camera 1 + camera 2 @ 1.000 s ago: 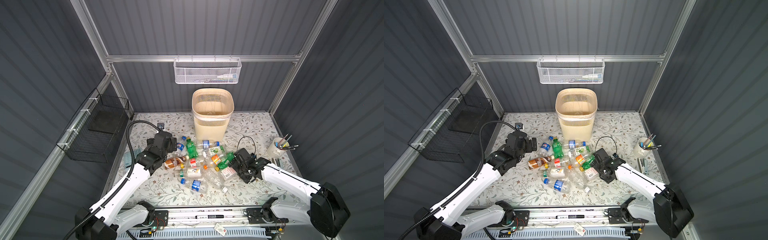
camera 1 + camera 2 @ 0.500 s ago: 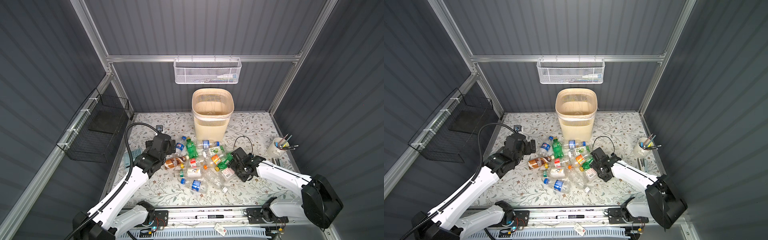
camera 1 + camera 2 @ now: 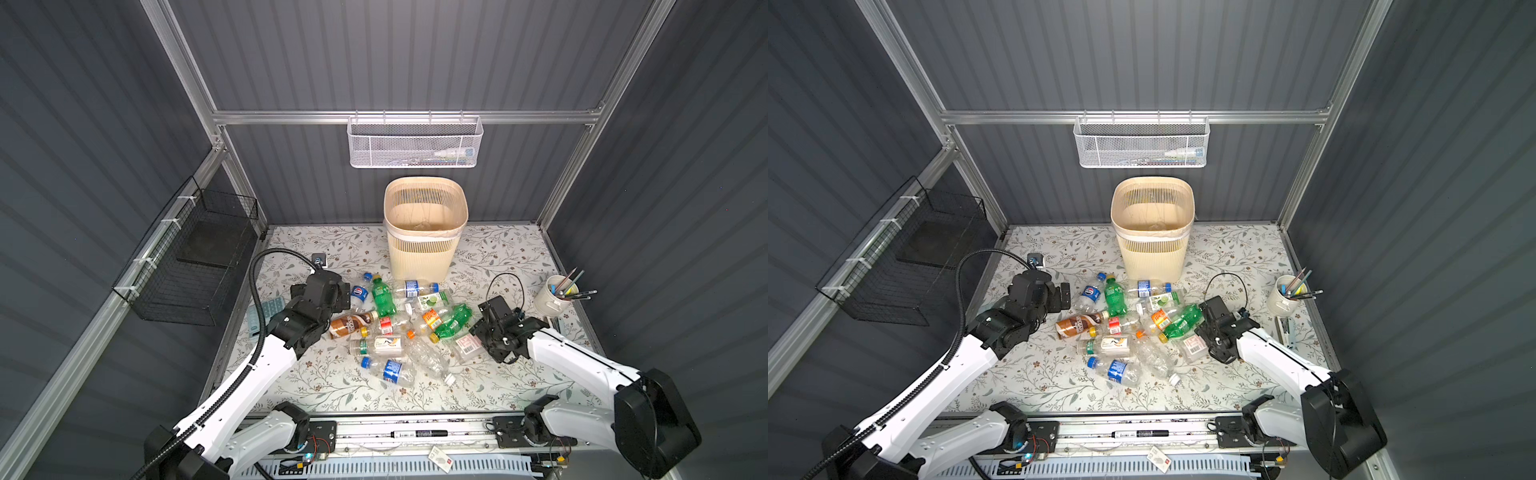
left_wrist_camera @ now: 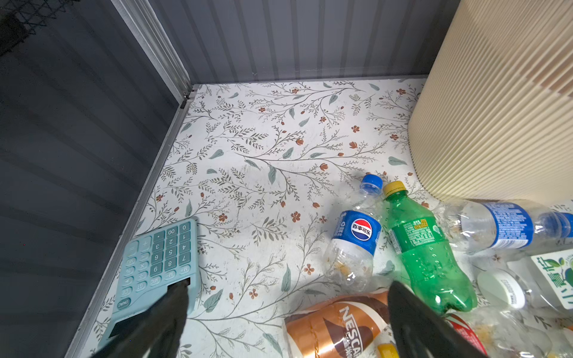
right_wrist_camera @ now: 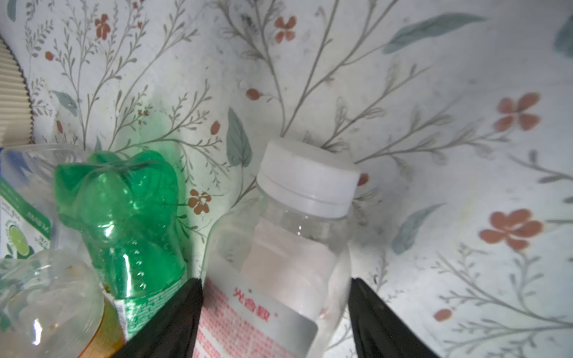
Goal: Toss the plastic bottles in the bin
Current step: 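Grasp the clear bottle with white cap and pink label using the right gripper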
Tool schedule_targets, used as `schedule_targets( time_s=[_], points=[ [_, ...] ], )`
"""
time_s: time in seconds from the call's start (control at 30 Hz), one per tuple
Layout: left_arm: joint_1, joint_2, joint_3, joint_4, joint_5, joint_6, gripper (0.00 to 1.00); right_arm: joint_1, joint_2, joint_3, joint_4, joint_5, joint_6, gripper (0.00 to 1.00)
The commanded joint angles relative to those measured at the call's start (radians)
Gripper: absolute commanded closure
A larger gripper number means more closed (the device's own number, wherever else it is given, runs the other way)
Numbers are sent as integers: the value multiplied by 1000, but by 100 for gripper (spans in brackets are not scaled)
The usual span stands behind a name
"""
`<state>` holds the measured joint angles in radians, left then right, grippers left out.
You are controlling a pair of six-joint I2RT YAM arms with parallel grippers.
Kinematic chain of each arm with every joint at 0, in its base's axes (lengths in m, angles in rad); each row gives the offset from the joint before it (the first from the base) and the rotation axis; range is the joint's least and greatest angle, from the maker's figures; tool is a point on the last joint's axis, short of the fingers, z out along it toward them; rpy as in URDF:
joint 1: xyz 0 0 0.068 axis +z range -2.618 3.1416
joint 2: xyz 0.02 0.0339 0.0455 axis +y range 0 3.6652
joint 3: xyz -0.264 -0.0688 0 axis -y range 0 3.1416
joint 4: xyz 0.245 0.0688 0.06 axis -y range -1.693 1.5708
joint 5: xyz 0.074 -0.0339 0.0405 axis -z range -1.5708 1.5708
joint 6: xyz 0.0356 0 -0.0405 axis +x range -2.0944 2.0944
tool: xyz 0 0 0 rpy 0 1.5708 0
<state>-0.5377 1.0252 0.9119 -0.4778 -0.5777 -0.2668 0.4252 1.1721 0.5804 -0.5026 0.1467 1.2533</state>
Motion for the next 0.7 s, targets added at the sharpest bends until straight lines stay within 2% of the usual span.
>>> schedule_targets(
  time_s=[0.0, 0.37, 0.53, 0.67],
  points=[
    [2, -18, -16, -1, -7, -6, 0, -34, -45, -43, -121, 36, -41, 24],
    [3, -17, -31, 9, 4, -3, 0, -29, -168, 29, -238, 28, -5, 6],
    [3, -15, -36, 10, 4, -2, 0, -6, -100, 42, -180, -5, 35, 1],
    [2, -16, -34, 7, 3, 1, 0, 1, -17, 57, -136, -15, 46, 1]
  ],
)
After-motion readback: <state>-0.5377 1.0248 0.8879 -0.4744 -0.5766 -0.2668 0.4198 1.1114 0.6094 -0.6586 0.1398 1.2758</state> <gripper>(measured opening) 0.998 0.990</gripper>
